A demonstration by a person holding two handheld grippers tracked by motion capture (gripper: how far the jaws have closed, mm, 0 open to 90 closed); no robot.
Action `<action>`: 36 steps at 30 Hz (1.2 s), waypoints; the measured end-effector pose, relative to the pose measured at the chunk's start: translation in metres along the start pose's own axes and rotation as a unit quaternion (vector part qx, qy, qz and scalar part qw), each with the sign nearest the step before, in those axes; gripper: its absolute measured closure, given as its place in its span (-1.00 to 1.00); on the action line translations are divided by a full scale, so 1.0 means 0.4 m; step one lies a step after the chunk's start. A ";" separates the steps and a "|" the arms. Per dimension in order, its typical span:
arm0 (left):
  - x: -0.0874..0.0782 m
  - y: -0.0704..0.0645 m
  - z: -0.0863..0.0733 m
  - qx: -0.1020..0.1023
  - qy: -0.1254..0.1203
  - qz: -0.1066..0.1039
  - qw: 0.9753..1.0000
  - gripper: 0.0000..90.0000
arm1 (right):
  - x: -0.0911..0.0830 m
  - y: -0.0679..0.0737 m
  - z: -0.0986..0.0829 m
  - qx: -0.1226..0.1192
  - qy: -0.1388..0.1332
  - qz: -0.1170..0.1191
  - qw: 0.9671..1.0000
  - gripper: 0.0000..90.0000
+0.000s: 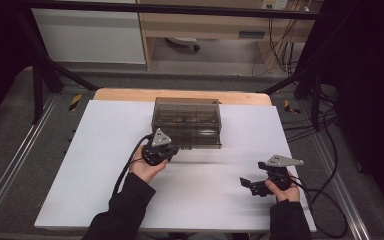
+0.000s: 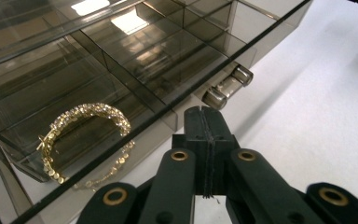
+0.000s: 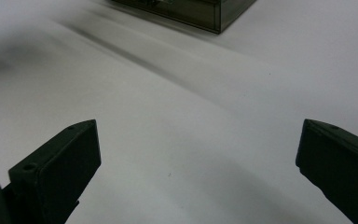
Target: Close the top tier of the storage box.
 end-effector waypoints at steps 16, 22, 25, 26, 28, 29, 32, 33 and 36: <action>0.017 -0.004 0.025 -0.002 -0.006 0.008 1.000 1.00 | 0.000 0.000 0.000 0.000 0.000 0.001 1.000 -0.99; 0.020 0.001 0.034 -0.004 -0.006 0.013 1.000 1.00 | -0.001 0.000 0.000 0.001 -0.002 0.000 1.000 -0.99; 0.022 0.004 0.036 -0.008 -0.008 0.015 1.000 1.00 | -0.001 0.000 0.000 0.000 -0.002 0.001 1.000 -0.99; 0.024 0.005 0.037 -0.008 -0.009 0.015 1.000 1.00 | -0.001 0.000 0.000 0.000 -0.002 0.001 1.000 -0.99; 0.026 0.007 0.037 -0.008 -0.010 0.016 1.000 1.00 | -0.001 0.000 0.000 0.000 -0.002 0.001 1.000 -0.99; 0.027 0.008 0.037 -0.009 -0.010 0.018 1.000 1.00 | -0.001 0.001 0.000 0.000 -0.002 0.001 1.000 -0.99; 0.030 0.011 0.037 -0.012 -0.010 0.022 1.000 1.00 | -0.002 0.000 0.000 0.000 -0.003 0.002 1.000 -0.99; 0.030 0.012 0.038 -0.011 -0.012 0.023 1.000 1.00 | -0.001 0.000 0.000 0.001 -0.003 0.001 1.000 -0.99; 0.032 0.014 0.038 -0.012 -0.015 0.028 0.999 1.00 | -0.001 0.001 0.000 0.000 -0.002 0.002 1.000 -0.99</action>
Point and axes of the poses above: each handheld gripper's, and its own axes: x roughly forward along the jaws, z roughly out of its top, y roughly to its left, the point moved 1 cm from there along x, roughly forward along the jaws, and after that the axes turned 6 degrees about y, right-handed, at the moved point
